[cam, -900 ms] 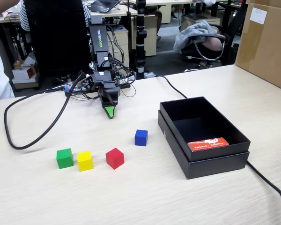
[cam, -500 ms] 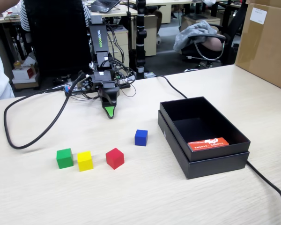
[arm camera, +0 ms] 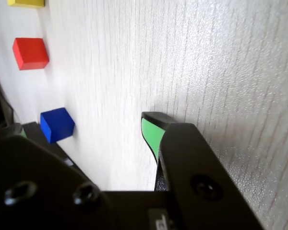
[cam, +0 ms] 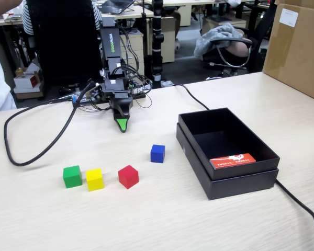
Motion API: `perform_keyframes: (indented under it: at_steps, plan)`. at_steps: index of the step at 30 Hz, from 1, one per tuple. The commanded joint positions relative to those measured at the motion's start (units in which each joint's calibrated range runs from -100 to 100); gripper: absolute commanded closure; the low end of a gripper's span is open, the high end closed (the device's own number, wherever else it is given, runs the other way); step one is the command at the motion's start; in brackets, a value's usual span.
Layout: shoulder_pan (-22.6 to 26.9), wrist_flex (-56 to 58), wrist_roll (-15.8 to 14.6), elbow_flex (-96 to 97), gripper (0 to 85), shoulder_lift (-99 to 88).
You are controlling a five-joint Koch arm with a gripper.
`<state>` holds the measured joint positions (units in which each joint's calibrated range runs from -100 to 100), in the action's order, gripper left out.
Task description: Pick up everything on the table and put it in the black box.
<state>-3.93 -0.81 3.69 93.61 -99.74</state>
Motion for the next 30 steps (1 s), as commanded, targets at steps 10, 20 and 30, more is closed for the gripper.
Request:
perform_keyframes:
  at_steps: [10, 20, 30]
  plan:
    - [-1.1, 20.6, -1.4, -11.8, 37.2, 0.7]
    - [-1.9, 44.2, -1.7, -33.6, 37.8, 6.2]
    - [-8.1, 54.2, 0.1, -69.0, 38.2, 39.1]
